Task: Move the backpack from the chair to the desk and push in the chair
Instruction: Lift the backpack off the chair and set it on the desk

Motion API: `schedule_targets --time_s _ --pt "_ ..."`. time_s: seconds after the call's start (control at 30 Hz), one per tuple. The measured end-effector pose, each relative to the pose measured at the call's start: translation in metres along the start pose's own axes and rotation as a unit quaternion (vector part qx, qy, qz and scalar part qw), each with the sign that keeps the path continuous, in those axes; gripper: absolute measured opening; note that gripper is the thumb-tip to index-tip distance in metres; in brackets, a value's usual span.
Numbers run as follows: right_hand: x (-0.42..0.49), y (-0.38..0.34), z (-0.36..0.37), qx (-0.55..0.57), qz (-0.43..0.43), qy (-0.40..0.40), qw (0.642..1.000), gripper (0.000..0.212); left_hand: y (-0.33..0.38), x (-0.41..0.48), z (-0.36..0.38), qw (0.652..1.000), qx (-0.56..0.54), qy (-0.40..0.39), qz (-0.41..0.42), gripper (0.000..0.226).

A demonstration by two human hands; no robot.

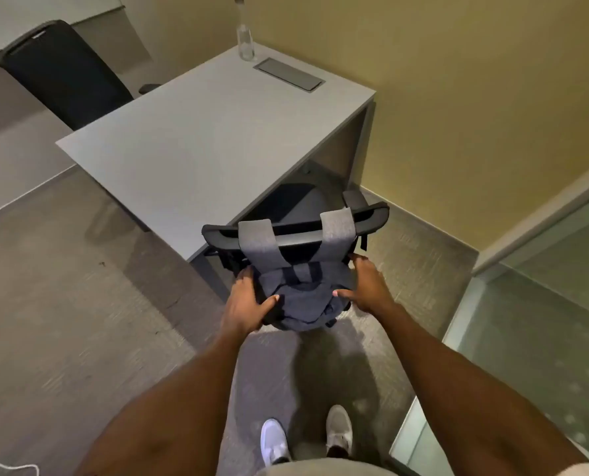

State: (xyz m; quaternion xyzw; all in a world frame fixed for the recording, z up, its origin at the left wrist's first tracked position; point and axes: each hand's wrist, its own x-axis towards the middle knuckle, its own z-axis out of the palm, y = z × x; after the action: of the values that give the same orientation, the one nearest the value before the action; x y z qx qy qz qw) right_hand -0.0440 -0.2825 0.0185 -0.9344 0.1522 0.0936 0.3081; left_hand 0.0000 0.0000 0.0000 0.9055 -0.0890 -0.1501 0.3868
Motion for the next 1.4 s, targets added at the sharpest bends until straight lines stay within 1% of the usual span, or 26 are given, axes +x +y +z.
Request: schedule_targets --time_s 0.07,0.13,0.23,0.33,0.4,0.5,0.6,0.67,0.8,0.9,1.03,1.1,1.13,1.17,1.2,1.27,1.4 --pt "0.008 0.000 -0.001 0.009 0.001 -0.027 1.000 0.088 0.001 0.010 -0.002 0.999 -0.013 -0.027 -0.015 0.072" --pt "0.016 0.003 -0.001 0.045 0.010 -0.053 0.998 0.084 0.001 0.018 -0.003 0.998 -0.013 -0.052 -0.036 0.070" --pt "0.028 0.007 0.001 0.094 0.016 -0.093 0.991 0.081 -0.003 0.031 0.001 0.996 -0.023 -0.067 -0.046 0.071" --pt "0.037 0.010 0.006 0.101 0.018 -0.114 0.988 0.083 -0.008 0.042 0.005 0.993 -0.046 -0.075 -0.079 0.069" --pt "0.040 0.012 0.011 0.111 0.026 -0.111 0.987 0.082 -0.010 0.049 0.007 0.992 -0.043 -0.077 -0.092 0.067" --pt "0.042 0.014 0.016 0.122 0.021 -0.089 0.988 0.076 -0.012 0.056 0.008 0.992 -0.044 -0.076 -0.089 0.061" --pt "0.043 0.015 0.019 0.120 0.021 -0.072 0.990 0.066 -0.014 0.059 0.009 0.993 -0.045 -0.068 -0.084 0.056" --pt "0.044 0.014 0.018 0.120 0.024 -0.066 0.990 0.058 -0.014 0.062 0.009 0.994 -0.028 -0.068 -0.083 0.048" --pt "0.049 0.009 0.015 0.066 0.031 -0.064 0.995 0.045 -0.014 0.063 0.007 0.995 0.017 -0.065 -0.078 0.027" --pt "0.050 0.005 0.013 0.011 0.034 -0.059 0.998 0.039 -0.015 0.058 0.005 0.995 0.028 -0.068 -0.067 0.023" --pt "0.047 0.001 0.009 -0.005 0.035 -0.042 0.998 0.020 -0.017 0.049 0.001 0.995 0.056 -0.050 -0.067 0.016" --pt "0.045 -0.001 0.005 -0.010 0.030 -0.024 0.999 0.008 -0.015 0.044 -0.002 0.997 0.049 -0.030 -0.056 0.020" --pt "0.043 -0.002 0.002 -0.007 0.026 -0.017 0.999 0.009 -0.012 0.042 -0.004 0.998 0.042 -0.017 -0.052 0.021" --pt "0.040 -0.002 -0.001 -0.003 0.021 -0.012 1.000 0.020 -0.010 0.039 -0.006 0.998 0.038 -0.003 -0.049 0.023" --pt "0.038 -0.003 -0.004 -0.003 0.011 -0.012 1.000 0.026 -0.007 0.037 -0.008 0.998 0.037 0.014 -0.046 0.029" --pt "0.033 -0.003 -0.013 -0.003 -0.009 -0.013 1.000 0.017 -0.001 0.030 -0.010 0.998 0.034 0.047 -0.018 0.048" --pt "0.025 0.002 -0.024 0.022 -0.041 0.005 0.999 0.012 0.010 0.014 -0.016 0.996 -0.004 0.076 0.044 0.058"
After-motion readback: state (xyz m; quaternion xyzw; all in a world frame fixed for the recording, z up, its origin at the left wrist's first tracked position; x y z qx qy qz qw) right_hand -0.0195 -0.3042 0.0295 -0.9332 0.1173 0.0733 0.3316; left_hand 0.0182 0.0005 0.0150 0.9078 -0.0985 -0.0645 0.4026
